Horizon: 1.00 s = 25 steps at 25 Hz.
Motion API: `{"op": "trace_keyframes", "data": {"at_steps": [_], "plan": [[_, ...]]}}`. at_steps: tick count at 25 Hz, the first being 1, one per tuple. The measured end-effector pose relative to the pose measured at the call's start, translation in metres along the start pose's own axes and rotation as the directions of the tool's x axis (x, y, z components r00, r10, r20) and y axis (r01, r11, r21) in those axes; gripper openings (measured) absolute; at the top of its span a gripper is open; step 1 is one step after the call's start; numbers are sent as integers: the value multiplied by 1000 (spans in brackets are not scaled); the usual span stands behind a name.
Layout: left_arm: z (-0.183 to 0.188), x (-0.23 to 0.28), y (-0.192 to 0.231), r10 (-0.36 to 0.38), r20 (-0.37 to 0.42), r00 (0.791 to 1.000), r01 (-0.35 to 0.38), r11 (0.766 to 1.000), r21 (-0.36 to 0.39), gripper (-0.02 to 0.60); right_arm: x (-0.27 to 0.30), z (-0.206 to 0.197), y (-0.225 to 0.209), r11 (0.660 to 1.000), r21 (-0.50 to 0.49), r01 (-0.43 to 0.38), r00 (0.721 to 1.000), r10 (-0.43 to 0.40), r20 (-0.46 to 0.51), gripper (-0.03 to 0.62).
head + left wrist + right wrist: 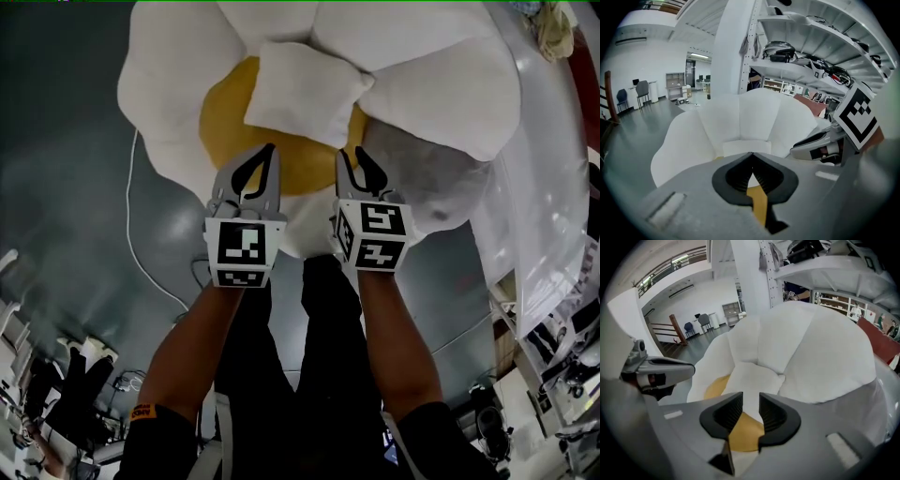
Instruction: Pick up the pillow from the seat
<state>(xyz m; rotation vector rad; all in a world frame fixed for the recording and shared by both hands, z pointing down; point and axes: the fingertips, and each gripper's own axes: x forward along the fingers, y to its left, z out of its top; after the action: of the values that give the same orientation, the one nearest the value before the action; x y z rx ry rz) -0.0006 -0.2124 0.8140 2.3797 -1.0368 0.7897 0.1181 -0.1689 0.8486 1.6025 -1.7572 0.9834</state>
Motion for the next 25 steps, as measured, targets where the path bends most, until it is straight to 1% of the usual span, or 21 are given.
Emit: {"op": "trace_keyframes", "data": {"at_steps": [6, 10, 16, 20, 25], "plan": [[-15, 17, 26, 20, -24, 1000, -20, 1000, -4, 2, 35, -5, 11, 1000, -5, -19, 999, 18, -34, 126], [-33, 39, 25, 24, -50, 998, -24, 1000, -1, 2, 58, -18, -3, 1000, 2, -24, 998, 24, -52, 133], [-47, 64, 31, 21, -56, 998, -22, 1000, -14, 2, 89, -31, -10, 999, -4, -35, 997, 35, -75, 140], [-55, 74, 40, 33, -75, 997, -33, 999, -3, 2, 105, -36, -7, 999, 1, -47, 995, 47, -92, 147], [-60, 79, 37, 41, -84, 996, -40, 999, 11, 2, 113, -47, -13, 999, -5, -51, 992, 50, -118, 158]]}}
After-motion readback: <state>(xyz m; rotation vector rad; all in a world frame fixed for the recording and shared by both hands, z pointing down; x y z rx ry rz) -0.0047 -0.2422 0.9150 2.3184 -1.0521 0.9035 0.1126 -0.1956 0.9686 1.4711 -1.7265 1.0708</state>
